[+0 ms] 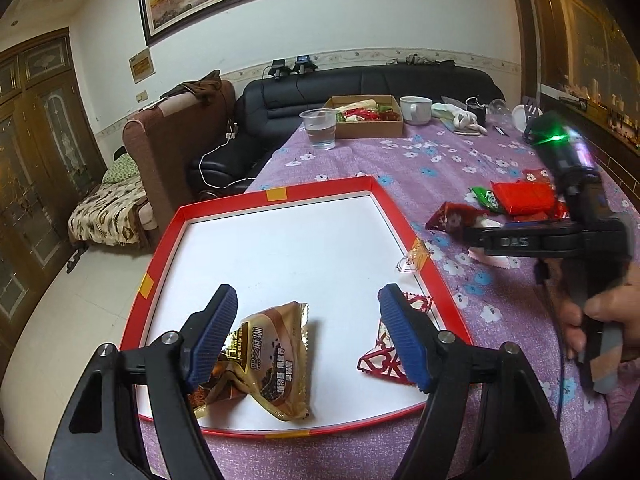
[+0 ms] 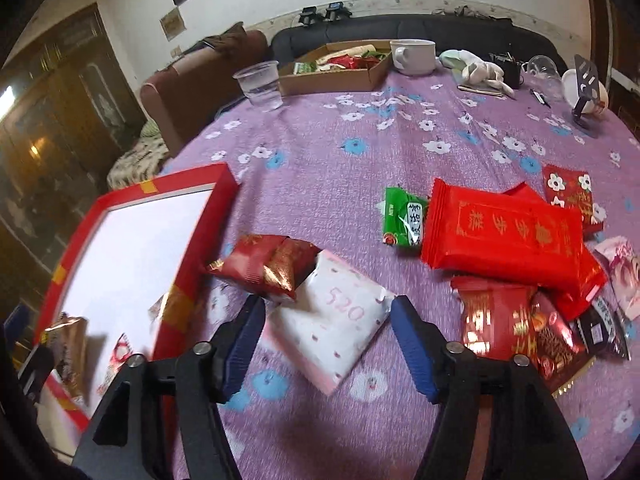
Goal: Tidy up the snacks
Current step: 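Grasp a red snack packet with the left tool while the right tool grasps the white pink-edged packet, then release the red packet and white pink-edged packet into the tray with both tools, then move both tools back to the table and grasp the pink Lotso candy with the right tool, then grasp a red snack packet with the left tool while the right tool holds the Lotso candy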
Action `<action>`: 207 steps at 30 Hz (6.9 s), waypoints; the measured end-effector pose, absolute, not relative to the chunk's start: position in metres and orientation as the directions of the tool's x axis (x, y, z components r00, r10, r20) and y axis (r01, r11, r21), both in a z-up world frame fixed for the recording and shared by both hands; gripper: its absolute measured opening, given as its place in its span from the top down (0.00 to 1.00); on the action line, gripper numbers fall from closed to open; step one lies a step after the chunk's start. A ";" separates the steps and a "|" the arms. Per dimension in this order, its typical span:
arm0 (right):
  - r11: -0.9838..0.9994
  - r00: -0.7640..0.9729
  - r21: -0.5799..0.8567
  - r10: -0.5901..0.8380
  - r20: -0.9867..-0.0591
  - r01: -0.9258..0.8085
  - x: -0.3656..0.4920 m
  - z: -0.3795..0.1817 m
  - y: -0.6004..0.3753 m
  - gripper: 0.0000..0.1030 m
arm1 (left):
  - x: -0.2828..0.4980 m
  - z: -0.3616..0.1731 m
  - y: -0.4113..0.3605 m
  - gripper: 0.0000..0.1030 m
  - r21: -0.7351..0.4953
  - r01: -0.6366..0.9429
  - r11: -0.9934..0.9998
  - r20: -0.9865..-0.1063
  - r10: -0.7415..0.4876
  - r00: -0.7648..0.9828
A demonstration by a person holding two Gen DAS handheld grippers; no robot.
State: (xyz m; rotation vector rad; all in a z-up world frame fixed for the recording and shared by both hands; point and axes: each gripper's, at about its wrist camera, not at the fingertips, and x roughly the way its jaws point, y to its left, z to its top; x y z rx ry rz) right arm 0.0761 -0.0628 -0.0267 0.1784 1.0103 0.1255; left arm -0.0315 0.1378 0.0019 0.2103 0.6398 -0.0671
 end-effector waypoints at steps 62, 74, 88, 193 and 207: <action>0.869 0.517 0.485 0.459 -0.722 -0.094 -0.008 -0.008 -0.139 0.64 | -0.004 0.005 0.049 0.69 0.033 0.442 0.896 -0.737 -0.277 0.617; 0.833 0.460 0.478 0.553 -0.695 -0.280 0.016 0.018 -0.026 0.64 | -0.006 0.000 0.153 0.69 0.040 0.201 0.979 -0.722 -0.111 0.683; 0.826 0.431 0.439 0.560 -0.707 -0.353 0.049 0.017 0.060 0.64 | -0.004 -0.006 0.199 0.68 0.029 0.107 0.994 -0.713 -0.055 0.699; 0.931 0.553 0.104 -0.116 -0.825 0.350 0.055 -0.030 -0.286 0.56 | 0.035 -0.058 -0.031 0.32 0.028 0.401 0.916 -0.847 -0.192 0.497; 0.916 0.561 0.160 -0.081 -0.824 0.368 0.051 -0.028 -0.296 0.60 | 0.026 -0.051 -0.033 0.65 0.020 0.448 0.894 -0.813 -0.246 0.528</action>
